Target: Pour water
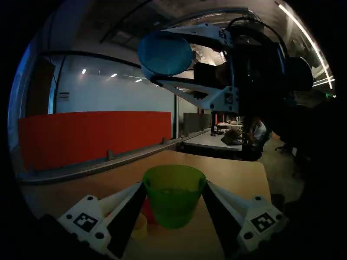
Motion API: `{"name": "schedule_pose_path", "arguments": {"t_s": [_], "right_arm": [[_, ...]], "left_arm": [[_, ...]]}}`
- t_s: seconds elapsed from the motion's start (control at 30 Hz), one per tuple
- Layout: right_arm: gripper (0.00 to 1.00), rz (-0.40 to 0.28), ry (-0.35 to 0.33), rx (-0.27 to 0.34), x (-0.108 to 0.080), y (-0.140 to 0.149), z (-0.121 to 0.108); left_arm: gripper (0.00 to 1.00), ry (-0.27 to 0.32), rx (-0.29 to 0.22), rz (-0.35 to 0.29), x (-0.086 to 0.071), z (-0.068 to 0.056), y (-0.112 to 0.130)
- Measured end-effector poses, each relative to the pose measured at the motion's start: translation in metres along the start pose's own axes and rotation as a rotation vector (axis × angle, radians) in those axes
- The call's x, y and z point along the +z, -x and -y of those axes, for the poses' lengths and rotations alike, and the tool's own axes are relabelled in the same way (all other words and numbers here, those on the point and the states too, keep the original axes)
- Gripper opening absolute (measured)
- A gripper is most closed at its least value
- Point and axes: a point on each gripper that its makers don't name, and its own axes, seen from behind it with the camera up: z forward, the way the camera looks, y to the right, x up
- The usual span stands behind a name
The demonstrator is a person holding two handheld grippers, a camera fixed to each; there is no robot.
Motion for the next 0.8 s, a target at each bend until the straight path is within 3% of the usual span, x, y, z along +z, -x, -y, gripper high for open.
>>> {"name": "schedule_pose_path", "arguments": {"t_s": [0.17, 0.43, 0.8], "right_arm": [[0.91, 0.000, 0.000, 0.047, -0.001, 0.001, 0.000], [0.91, -0.003, -0.010, 0.195, -0.006, 0.006, 0.004], [0.92, -0.029, -0.024, 0.504, -0.020, -0.001, 0.013]], "left_arm": [[0.86, -0.002, 0.000, -0.001, -0.001, 0.000, 0.000], [0.86, -0.007, 0.005, -0.002, -0.001, 0.002, -0.002], [0.86, -0.008, 0.016, 0.001, -0.001, 0.002, -0.003]]}}
